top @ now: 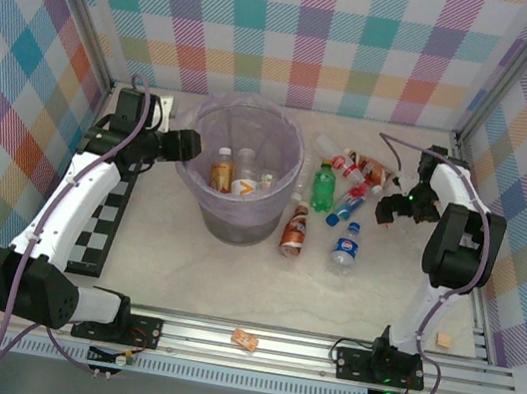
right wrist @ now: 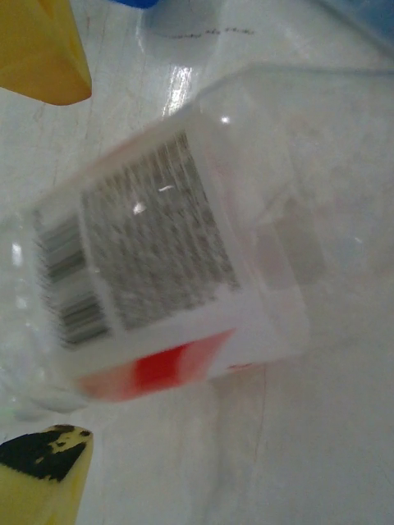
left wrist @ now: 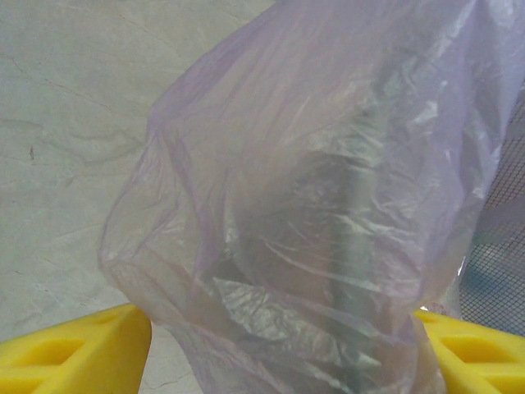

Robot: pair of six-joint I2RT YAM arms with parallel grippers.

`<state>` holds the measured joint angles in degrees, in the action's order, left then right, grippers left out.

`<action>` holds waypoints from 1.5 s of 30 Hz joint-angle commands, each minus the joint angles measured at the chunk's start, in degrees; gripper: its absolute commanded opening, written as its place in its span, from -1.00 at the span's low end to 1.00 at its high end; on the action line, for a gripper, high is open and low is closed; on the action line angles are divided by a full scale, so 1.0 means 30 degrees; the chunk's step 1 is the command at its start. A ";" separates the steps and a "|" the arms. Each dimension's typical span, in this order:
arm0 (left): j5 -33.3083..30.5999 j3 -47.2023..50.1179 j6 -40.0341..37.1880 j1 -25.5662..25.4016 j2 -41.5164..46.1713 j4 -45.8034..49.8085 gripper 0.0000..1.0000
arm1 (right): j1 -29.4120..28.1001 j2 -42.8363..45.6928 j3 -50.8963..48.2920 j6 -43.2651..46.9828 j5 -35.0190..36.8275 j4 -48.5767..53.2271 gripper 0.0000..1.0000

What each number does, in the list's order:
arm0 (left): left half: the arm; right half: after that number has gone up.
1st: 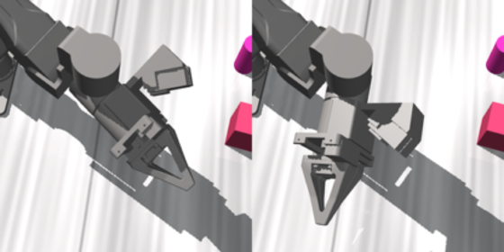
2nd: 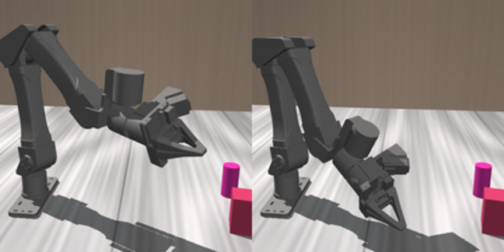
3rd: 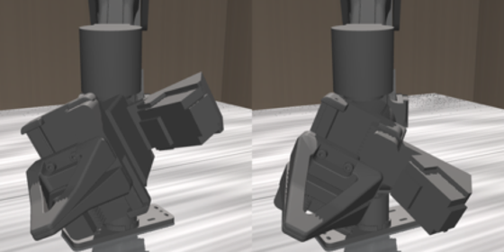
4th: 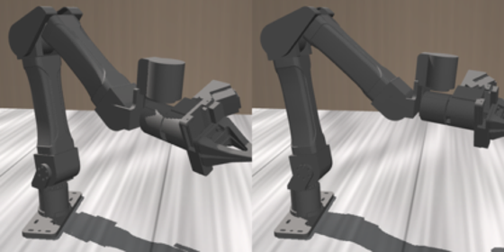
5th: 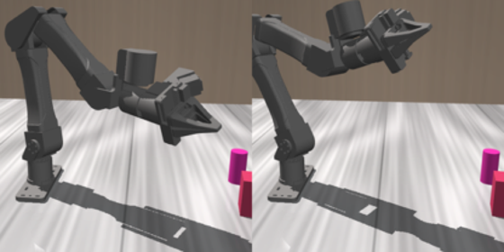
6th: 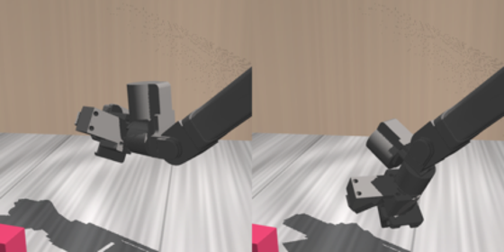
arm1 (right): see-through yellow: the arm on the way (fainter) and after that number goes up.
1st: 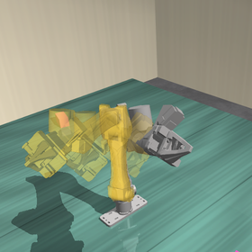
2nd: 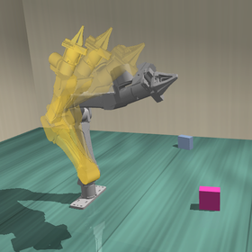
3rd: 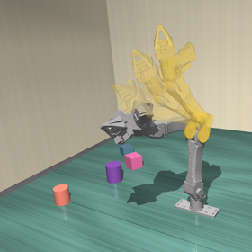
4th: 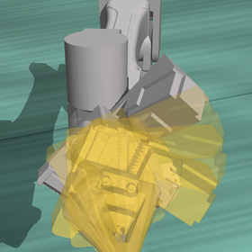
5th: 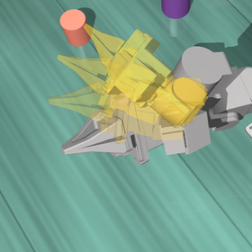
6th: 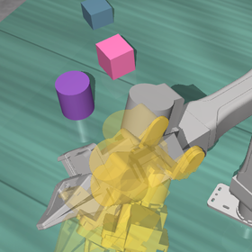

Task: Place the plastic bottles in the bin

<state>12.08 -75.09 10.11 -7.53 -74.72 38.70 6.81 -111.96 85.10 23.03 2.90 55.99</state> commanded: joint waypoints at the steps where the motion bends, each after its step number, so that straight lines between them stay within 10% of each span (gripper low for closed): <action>1: 0.0424 0.0188 0.0234 0.0302 0.0353 -0.0110 0.42 | 0.0047 -0.0172 -0.1007 0.0338 -0.0517 -0.1849 0.99; 29: -0.0059 0.0265 0.0058 0.0456 0.0789 0.0054 0.42 | 0.0067 0.5006 -0.2762 -0.1679 -0.0977 -0.0890 0.25; 39: -0.0145 0.0255 -0.0030 0.0487 0.0813 0.0138 0.42 | 0.0044 0.8793 -0.1265 -0.5207 -0.5450 0.1307 0.25; 45: -0.0070 0.0259 0.0057 0.0517 0.0746 0.0006 0.42 | -0.0501 1.1501 -0.0182 -0.9624 -0.9131 0.1002 -0.22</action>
<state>12.38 -75.07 10.85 -6.87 -73.73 38.68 6.44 -79.94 80.99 2.81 -15.94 58.06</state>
